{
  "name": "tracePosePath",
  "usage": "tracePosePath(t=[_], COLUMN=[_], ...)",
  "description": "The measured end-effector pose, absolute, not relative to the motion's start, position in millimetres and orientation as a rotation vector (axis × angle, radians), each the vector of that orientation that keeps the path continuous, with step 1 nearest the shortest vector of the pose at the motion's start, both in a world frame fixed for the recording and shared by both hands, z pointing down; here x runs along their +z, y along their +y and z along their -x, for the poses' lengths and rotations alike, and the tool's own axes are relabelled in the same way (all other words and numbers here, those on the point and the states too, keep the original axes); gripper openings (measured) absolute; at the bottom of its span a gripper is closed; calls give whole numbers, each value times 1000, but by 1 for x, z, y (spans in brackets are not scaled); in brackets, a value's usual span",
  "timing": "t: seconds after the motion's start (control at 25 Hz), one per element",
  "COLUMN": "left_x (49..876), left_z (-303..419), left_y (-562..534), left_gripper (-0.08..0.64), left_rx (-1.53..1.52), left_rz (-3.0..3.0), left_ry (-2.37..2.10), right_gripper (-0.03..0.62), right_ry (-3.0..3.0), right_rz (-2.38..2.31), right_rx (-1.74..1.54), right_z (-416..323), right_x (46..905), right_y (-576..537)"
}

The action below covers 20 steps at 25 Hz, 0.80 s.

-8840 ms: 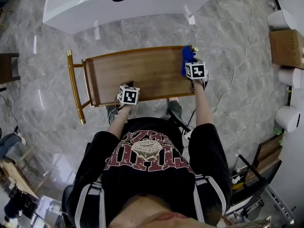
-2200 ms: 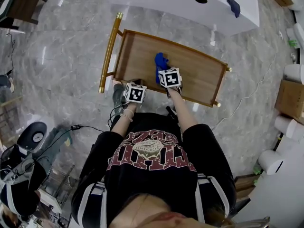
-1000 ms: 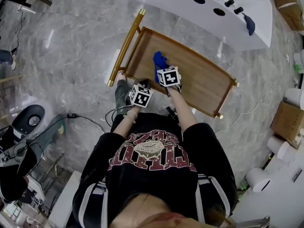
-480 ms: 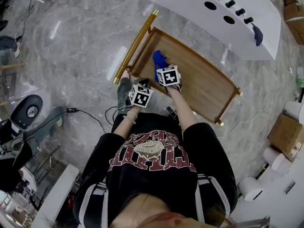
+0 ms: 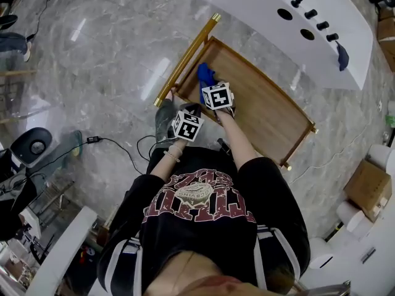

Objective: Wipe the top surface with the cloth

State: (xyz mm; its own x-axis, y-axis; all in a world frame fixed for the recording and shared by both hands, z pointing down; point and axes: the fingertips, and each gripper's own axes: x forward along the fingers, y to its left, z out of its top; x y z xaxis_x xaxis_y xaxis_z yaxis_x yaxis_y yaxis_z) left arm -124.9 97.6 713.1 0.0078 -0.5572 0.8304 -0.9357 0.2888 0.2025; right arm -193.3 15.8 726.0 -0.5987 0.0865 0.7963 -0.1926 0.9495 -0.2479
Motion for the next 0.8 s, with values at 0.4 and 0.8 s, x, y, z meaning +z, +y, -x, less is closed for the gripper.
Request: tracePosePath(t=[0.4,0.8], left_x=[710,696], left_z=[135,144], left_y=[107,118], left_gripper=[48,48], left_rx=[497,463], left_rz=[-1341,-1319], left_ry=[-1701,-1749], right_gripper=[88,88], right_ry=[-2187,-2285], right_rz=[-11,-51], right_rx=[353,683], right_z=[223,223], right_x=[726,680], right_y=[37,36])
